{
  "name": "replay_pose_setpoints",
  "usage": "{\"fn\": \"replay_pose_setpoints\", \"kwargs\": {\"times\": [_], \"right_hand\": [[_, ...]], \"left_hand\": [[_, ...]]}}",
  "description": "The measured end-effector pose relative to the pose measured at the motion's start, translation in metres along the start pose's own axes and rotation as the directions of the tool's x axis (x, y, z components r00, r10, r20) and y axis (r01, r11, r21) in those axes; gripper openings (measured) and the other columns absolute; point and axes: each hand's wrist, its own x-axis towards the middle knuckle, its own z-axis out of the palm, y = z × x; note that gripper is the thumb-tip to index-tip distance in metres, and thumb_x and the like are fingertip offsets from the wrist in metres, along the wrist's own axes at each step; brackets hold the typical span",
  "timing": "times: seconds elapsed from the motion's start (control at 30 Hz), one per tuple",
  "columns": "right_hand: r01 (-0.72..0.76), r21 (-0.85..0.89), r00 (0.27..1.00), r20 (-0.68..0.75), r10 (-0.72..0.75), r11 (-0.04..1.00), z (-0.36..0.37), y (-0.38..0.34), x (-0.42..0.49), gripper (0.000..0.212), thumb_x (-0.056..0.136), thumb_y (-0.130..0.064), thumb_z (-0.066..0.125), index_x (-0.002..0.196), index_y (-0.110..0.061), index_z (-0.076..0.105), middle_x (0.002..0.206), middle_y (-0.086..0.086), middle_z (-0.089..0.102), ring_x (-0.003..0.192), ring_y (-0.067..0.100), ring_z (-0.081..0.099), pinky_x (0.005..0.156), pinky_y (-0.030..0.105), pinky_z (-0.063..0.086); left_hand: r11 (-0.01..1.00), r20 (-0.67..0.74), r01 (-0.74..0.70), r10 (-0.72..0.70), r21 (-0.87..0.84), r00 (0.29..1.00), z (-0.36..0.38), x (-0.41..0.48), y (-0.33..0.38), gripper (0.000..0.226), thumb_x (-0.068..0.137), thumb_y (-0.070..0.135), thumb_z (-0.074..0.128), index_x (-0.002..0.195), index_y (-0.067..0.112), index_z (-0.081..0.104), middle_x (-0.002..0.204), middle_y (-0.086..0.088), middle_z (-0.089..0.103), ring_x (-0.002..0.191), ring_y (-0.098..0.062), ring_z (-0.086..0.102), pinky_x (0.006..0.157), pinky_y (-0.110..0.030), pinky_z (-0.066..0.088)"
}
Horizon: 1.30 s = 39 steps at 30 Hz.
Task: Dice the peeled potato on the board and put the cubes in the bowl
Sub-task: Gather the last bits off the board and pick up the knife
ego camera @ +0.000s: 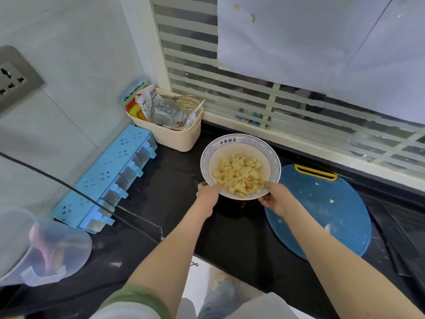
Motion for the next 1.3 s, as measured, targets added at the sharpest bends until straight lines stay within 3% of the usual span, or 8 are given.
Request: {"fn": "replay_pose_setpoints", "kwargs": {"times": [0.27,0.5,0.57,0.7,0.83,1.07,1.2,1.3], "right_hand": [[-0.012,0.047,1.000,0.002,0.012,0.999,-0.004,-0.009,0.023,0.016,0.103,-0.019,0.044,0.097,-0.010,0.056,0.082,0.009,0.063,0.053,0.017,0.049,0.047,0.024,0.042],[-0.017,0.061,0.999,0.046,0.015,0.998,0.006,-0.006,0.031,0.018,0.104,-0.024,0.044,0.099,-0.013,0.058,0.084,0.006,0.065,0.060,0.017,0.052,0.057,0.028,0.044],[-0.005,0.063,0.999,0.053,0.002,0.998,0.006,-0.006,0.031,0.018,0.103,-0.026,0.045,0.104,-0.013,0.058,0.087,0.003,0.066,0.067,0.017,0.057,0.058,0.029,0.045],[0.031,0.005,0.998,0.053,-0.032,0.999,0.003,-0.004,0.027,0.032,0.101,-0.037,0.047,0.120,-0.013,0.058,0.095,0.003,0.066,0.071,0.019,0.059,0.056,0.029,0.047],[0.082,-0.074,0.996,0.039,-0.079,0.994,-0.012,-0.002,0.014,0.043,0.102,-0.044,0.041,0.120,-0.010,0.058,0.096,0.008,0.064,0.069,0.019,0.058,0.056,0.028,0.048],[0.112,-0.102,0.975,-0.180,-0.129,0.988,-0.095,0.024,-0.002,0.016,0.100,-0.021,0.048,0.110,-0.010,0.055,0.082,0.007,0.062,0.061,0.016,0.055,0.050,0.025,0.046],[0.085,-0.142,0.946,-0.298,-0.125,0.986,-0.156,0.039,-0.015,0.013,0.094,-0.008,0.046,0.102,-0.010,0.056,0.076,0.007,0.058,0.060,0.018,0.050,0.053,0.026,0.044],[0.039,-0.255,0.882,-0.445,-0.153,0.966,-0.206,0.053,-0.021,0.016,0.089,-0.005,0.046,0.102,-0.009,0.054,0.082,0.008,0.057,0.074,0.023,0.052,0.066,0.032,0.042]], "left_hand": [[0.995,0.027,0.005,-0.008,0.105,1.000,0.016,0.028,0.028,0.072,0.087,0.037,0.060,0.144,0.018,0.020,0.136,-0.010,0.041,0.112,-0.024,0.045,0.086,-0.035,0.037],[0.995,-0.039,0.025,-0.022,0.097,0.999,0.013,0.040,0.038,0.076,0.076,0.042,0.065,0.138,0.012,0.032,0.135,-0.010,0.044,0.109,-0.025,0.050,0.082,-0.034,0.043],[0.992,-0.115,0.010,0.005,0.125,0.993,0.019,0.034,0.038,0.067,0.087,0.040,0.057,0.141,0.008,0.032,0.139,-0.009,0.036,0.107,-0.022,0.044,0.083,-0.035,0.039],[0.977,-0.311,-0.026,0.092,0.211,0.946,0.044,0.005,0.021,0.061,0.100,0.051,0.026,0.140,0.007,0.041,0.142,-0.015,0.029,0.127,-0.029,0.030,0.099,-0.041,0.032],[0.972,-0.341,0.017,0.066,0.235,0.938,0.080,-0.023,-0.002,0.067,0.100,0.052,0.019,0.141,0.001,0.033,0.141,-0.018,0.030,0.127,-0.032,0.032,0.100,-0.043,0.032],[0.908,-0.130,0.055,0.000,0.416,0.992,0.155,-0.076,-0.018,0.049,0.097,0.027,0.046,0.138,0.008,0.026,0.141,-0.015,0.027,0.128,-0.031,0.032,0.102,-0.042,0.031],[0.882,0.064,-0.042,0.014,0.469,0.998,0.196,-0.105,-0.032,0.036,0.094,0.015,0.043,0.129,0.014,0.039,0.140,-0.011,0.028,0.121,-0.030,0.037,0.095,-0.038,0.037],[0.839,0.166,-0.100,0.012,0.535,0.986,0.219,-0.117,-0.041,0.032,0.096,0.015,0.038,0.127,0.017,0.045,0.140,-0.007,0.029,0.104,-0.025,0.039,0.083,-0.033,0.038]]}}
